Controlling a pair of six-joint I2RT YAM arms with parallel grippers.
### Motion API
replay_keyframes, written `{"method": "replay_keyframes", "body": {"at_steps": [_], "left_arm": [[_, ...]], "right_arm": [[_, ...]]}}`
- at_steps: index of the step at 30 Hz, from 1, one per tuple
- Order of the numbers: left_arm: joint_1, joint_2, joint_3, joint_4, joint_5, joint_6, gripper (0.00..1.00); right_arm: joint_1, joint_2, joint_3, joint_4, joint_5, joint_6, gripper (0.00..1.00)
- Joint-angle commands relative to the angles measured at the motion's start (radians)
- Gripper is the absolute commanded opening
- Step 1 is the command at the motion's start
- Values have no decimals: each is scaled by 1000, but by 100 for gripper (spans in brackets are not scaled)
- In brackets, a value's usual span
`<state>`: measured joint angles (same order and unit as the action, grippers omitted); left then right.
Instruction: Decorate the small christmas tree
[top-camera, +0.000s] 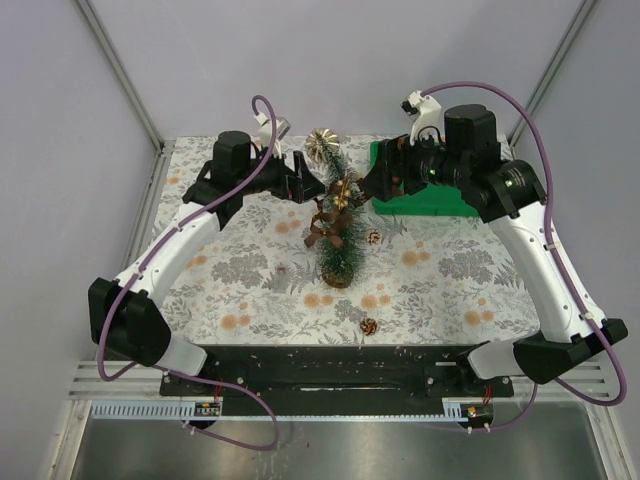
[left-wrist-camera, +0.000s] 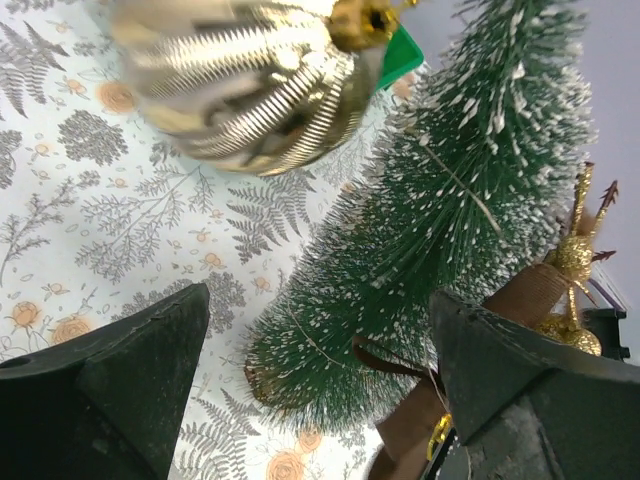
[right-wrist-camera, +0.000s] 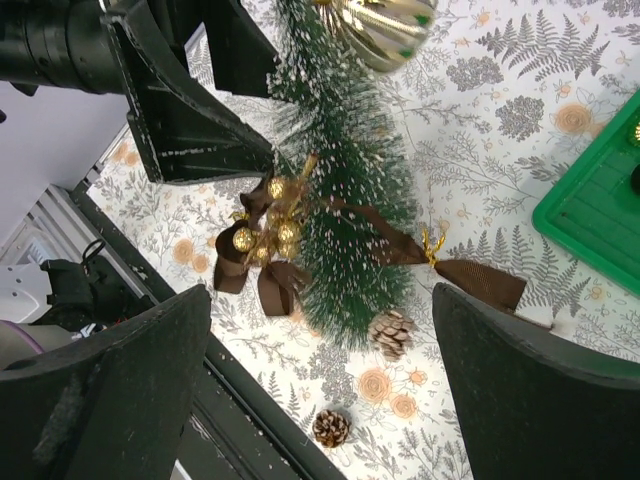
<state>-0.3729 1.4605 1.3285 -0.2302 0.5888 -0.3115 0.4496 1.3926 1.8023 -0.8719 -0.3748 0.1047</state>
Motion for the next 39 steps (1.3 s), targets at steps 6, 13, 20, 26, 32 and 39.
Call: {"method": "replay_keyframes", "body": {"at_steps": [6, 13, 20, 26, 32, 39], "left_arm": [[-14, -23, -14, 42, 20, 15, 95], [-12, -42, 14, -17, 13, 57, 95], [-8, -74, 12, -84, -7, 101, 95], [12, -97, 31, -130, -20, 120, 97], [28, -107, 49, -159, -6, 120, 98], [31, -121, 64, -185, 26, 115, 99]], "right_arm": [[-5, -35, -37, 96, 4, -5, 100], [-5, -40, -40, 97, -12, -2, 99], [-5, -50, -61, 108, -23, 3, 99], [-5, -60, -77, 109, -21, 4, 100], [-5, -67, -86, 113, -26, 6, 99], [-5, -75, -92, 114, -26, 9, 100]]}}
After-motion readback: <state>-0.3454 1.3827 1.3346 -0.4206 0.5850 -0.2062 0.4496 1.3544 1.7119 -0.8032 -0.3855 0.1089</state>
